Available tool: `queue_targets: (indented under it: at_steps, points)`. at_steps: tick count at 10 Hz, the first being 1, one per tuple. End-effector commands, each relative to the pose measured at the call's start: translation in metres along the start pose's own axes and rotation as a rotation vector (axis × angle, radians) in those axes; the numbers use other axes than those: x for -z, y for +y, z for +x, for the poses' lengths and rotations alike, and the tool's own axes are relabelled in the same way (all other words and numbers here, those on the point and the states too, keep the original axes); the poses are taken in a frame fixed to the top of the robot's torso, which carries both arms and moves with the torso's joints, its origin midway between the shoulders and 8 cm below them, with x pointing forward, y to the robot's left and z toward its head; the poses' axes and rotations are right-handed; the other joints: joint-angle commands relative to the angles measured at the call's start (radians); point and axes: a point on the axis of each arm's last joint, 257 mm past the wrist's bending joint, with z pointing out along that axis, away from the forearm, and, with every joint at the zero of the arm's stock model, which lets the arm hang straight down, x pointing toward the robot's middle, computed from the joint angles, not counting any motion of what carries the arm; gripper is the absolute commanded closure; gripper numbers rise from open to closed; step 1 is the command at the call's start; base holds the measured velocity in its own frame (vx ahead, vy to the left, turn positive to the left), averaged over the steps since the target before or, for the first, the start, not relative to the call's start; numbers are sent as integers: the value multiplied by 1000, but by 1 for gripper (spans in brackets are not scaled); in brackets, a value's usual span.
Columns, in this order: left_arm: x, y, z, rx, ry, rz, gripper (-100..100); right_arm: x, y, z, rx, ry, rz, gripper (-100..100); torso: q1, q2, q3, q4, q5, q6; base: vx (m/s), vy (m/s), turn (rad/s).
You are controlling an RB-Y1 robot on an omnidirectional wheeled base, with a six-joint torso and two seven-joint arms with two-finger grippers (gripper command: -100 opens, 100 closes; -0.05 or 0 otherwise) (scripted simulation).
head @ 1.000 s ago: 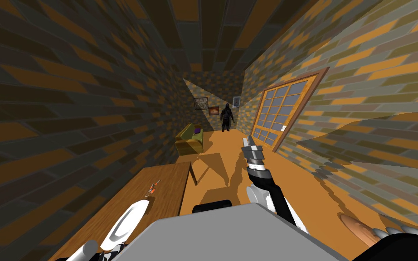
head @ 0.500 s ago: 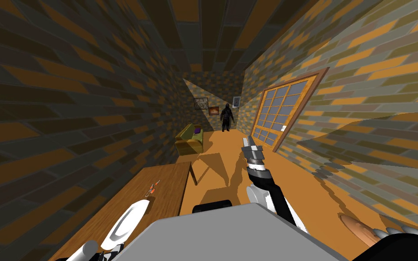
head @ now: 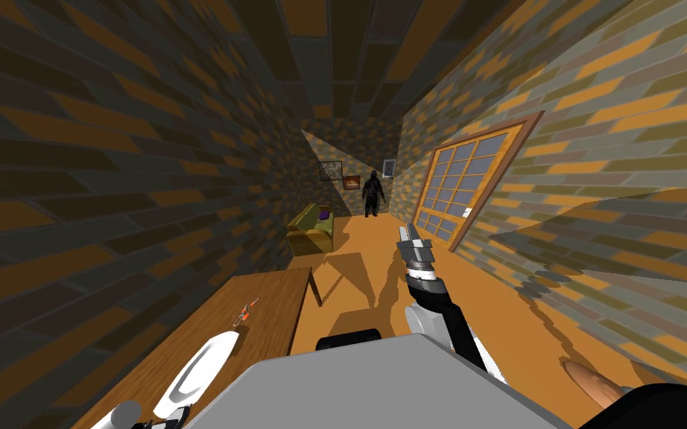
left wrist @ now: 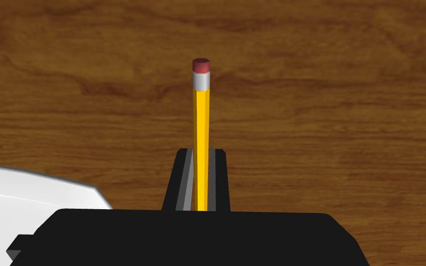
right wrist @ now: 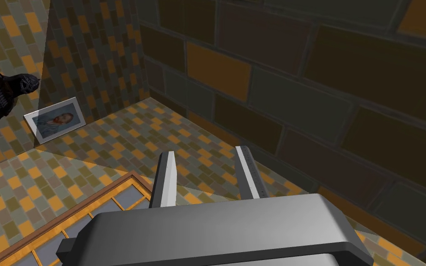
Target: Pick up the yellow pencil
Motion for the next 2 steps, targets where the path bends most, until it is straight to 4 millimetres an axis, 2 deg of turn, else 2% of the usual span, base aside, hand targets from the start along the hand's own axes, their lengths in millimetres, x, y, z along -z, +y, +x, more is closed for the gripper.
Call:
queue_targets:
  at_steps: [1,2]
  points:
    - [0,0,0,0,0,0,100,0,0,0,0,0,0,0,0,0,0,0,0,0,5,-12,-2]
    - [0,0,0,-2,0,0,0,0,0,0,0,0,0,0,2,1,1,0,1,0,0,0,0]
